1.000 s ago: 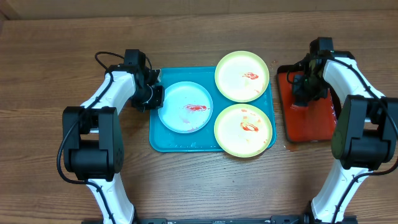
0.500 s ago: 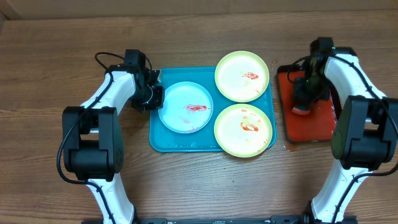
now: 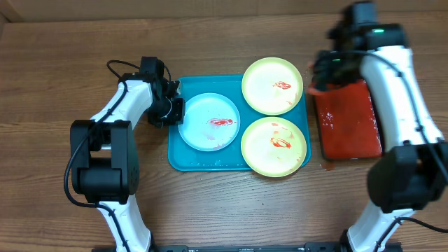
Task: Clean dirty plates on tray and stack at the side
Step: 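Lift sponge with right gripper and carry it over white plate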
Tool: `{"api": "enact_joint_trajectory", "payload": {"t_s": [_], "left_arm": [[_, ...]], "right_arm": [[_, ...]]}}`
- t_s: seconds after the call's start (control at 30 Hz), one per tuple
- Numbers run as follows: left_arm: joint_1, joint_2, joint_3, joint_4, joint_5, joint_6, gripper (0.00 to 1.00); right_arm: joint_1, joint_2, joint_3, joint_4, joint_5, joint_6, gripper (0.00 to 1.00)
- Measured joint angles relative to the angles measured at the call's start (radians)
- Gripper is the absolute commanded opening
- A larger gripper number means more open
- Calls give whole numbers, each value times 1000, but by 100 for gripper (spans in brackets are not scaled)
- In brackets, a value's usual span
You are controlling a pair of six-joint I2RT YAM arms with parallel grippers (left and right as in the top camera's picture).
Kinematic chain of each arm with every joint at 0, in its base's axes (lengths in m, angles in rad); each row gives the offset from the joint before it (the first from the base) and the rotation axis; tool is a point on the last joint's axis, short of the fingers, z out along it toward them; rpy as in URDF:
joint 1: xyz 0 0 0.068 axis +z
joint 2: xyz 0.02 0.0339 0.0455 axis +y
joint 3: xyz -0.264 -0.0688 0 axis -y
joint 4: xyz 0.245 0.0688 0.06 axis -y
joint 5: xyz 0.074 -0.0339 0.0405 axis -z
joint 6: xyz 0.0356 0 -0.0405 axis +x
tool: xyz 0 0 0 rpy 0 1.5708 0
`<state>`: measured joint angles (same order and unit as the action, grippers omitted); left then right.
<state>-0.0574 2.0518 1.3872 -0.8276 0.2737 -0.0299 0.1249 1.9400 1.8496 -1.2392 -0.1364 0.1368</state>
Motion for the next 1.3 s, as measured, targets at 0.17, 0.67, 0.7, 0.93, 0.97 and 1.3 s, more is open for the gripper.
{"api": "enact_joint_trajectory", "payload": {"t_s": [0.17,0.67,0.7,0.93,0.97,1.3], "left_arm": [[0,0,0,7,0,-24,4],[0,0,0,14,0,-80,4],[0,0,0,14,0,-81,4],[0,0,0,14,0,-84,4],[0,0,0,14,0,-84,4],[0,0,0,15,0,-84,4]], "right_arm": [[221,13,0,98,-16,91,4],[452,266,0,208,40,303,4],[452,281,0,211,44,313,4],[453,346,0,224,56,348,4],[452,351,0,225,57,355,4],[447,386,10,258,-21,414,4]]}}
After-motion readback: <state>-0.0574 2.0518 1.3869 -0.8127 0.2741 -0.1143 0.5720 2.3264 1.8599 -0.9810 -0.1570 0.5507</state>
